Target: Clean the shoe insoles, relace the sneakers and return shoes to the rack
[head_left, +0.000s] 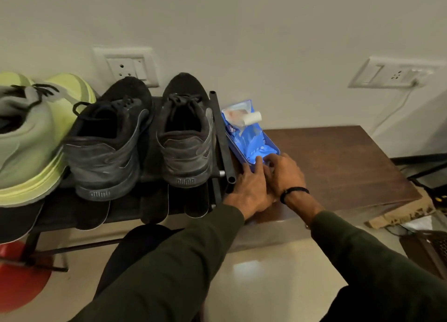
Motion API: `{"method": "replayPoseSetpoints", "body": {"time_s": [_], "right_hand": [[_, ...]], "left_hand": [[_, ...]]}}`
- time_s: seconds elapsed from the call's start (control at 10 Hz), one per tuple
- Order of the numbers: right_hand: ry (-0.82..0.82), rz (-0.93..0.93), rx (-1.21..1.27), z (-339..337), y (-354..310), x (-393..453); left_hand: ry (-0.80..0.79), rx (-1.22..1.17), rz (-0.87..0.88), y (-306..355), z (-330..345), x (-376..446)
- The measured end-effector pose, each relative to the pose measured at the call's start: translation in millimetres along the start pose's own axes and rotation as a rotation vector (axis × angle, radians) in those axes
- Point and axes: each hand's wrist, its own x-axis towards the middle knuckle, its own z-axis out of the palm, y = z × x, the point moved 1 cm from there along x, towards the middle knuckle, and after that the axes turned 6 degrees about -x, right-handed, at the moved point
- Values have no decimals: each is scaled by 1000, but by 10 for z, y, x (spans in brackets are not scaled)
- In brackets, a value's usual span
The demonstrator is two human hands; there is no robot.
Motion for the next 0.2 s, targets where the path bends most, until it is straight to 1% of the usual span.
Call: {"method": "replayPoseSetpoints", "body": {"time_s": [0.1,0.2], "right_hand": [[-14,-31,69,-71,-154,21],[-45,-75,137,-40,-221,-163]], "left_hand": [[85,-25,49,-32,27,-95],[171,22,150,-115,154,-300]]}}
